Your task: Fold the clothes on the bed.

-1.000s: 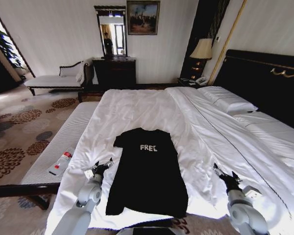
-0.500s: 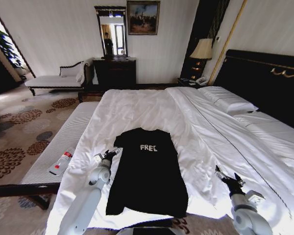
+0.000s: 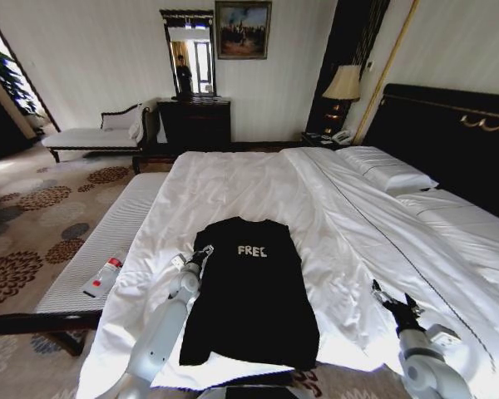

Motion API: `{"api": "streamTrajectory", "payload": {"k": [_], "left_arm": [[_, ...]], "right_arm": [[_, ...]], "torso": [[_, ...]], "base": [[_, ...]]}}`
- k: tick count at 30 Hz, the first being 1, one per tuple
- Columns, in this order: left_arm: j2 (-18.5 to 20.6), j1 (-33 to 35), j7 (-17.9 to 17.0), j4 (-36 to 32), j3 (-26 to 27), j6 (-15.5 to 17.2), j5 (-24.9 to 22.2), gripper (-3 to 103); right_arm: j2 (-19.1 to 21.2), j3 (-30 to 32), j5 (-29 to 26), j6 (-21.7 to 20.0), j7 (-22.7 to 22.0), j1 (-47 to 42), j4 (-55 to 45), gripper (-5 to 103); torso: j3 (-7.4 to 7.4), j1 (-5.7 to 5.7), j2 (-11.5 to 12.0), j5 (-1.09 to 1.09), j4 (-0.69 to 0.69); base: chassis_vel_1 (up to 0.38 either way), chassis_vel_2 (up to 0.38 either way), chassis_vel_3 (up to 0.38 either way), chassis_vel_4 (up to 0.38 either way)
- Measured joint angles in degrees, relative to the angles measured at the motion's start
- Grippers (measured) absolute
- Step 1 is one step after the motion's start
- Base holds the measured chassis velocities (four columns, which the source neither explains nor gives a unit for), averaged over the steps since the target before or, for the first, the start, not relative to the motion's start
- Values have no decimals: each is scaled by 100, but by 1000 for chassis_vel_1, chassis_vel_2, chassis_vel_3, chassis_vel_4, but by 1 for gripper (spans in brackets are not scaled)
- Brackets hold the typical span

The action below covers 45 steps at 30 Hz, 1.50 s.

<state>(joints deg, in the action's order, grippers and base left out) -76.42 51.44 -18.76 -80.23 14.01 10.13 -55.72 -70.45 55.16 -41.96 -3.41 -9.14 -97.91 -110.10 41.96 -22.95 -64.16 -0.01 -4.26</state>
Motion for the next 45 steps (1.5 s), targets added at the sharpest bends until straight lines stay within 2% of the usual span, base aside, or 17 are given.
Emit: {"api": "streamTrajectory", "payload": {"k": [3, 5, 9, 11, 14, 15, 17, 18, 20, 21, 23, 24, 25, 31, 36, 42, 45], "left_arm": [[112, 38, 20, 33, 25, -27, 85, 79], [118, 35, 26, 77, 49, -33, 97, 79], [56, -69, 99, 375, 158, -47, 130, 57], [53, -95, 130, 449, 160, -47, 151, 57], [63, -169, 212, 592, 112, -48, 193, 41], [63, -169, 212, 592, 112, -48, 193, 41], [49, -221, 226, 634, 88, -39, 170, 30], [28, -249, 226, 646, 76, -34, 150, 30], [-3, -283, 226, 642, 35, -22, 116, 19], [-3, -283, 226, 642, 35, -22, 116, 19], [-19, -306, 224, 614, -9, -10, 98, 9], [-23, -320, 218, 603, -27, -6, 94, 9], [-27, -333, 208, 599, -35, -4, 92, 2], [18, -332, 146, 492, -22, -1, 61, 0], [305, -311, 100, 278, -3, 12, -81, 0], [518, -475, 83, 326, 57, 32, -217, 0], [755, -681, 59, 456, 84, 58, -418, 0]], "right_arm": [[-36, -13, -97, -56, -39, 15, 27, 100], [-46, -19, -138, -75, -51, 24, 27, 100], [-60, -23, -528, -233, -137, -20, -104, 100], [-63, -3, -571, -246, -139, -49, -130, 100], [-61, 140, -808, -277, -142, -150, -227, 100], [-61, 140, -808, -277, -142, -150, -227, 100], [-45, 222, -912, -289, -143, -195, -271, 100], [-37, 248, -946, -293, -143, -209, -293, 100], [-33, 274, -969, -299, -144, -216, -330, 100], [-33, 274, -969, -299, -144, -216, -330, 100], [-35, 275, -972, -309, -148, -208, -366, 100], [-41, 271, -972, -316, -155, -198, -388, 100], [-48, 263, -966, -320, -165, -188, -403, 100], [-81, 231, -881, -326, -177, -173, -418, 100], [-134, 192, -820, -315, -167, -160, -394, 100], [-225, 138, -741, -288, -150, -142, -398, 100], [-260, 135, -717, -264, -133, -169, -429, 100]], "torso": [[0, 0, 0, 0, 2], [0, 1, -1, 0, 1], [0, 1, 0, 0, 1], [0, 1, 0, 0, 0], [-1, 1, -1, 0, 1], [-1, 1, -1, 0, 1], [0, 1, -1, 0, 0], [0, 1, -1, -1, 0], [0, 1, 0, -1, 0], [0, 1, 0, -1, 0], [0, 1, -1, -1, 0], [0, 1, 0, 0, 0], [0, 1, -1, 0, -1], [0, 1, 0, -1, -1], [0, 1, -1, -1, 0], [0, 1, -1, -1, 0], [0, 1, 0, -1, 0]], "base": [[0, 0, 0, 0], [0, 0, 0, 0], [0, 0, 0, 0], [0, 0, 0, 0], [0, 0, 0, 0], [0, 0, 0, 0], [0, 0, 0, 0], [0, 0, 0, 0], [0, 0, 0, 0], [0, 0, 0, 0], [0, 0, 0, 0], [0, 0, 0, 0], [0, 0, 0, 0], [0, 0, 0, 0], [0, 0, 0, 0], [0, 0, 0, 0], [0, 0, 0, 0]]}}
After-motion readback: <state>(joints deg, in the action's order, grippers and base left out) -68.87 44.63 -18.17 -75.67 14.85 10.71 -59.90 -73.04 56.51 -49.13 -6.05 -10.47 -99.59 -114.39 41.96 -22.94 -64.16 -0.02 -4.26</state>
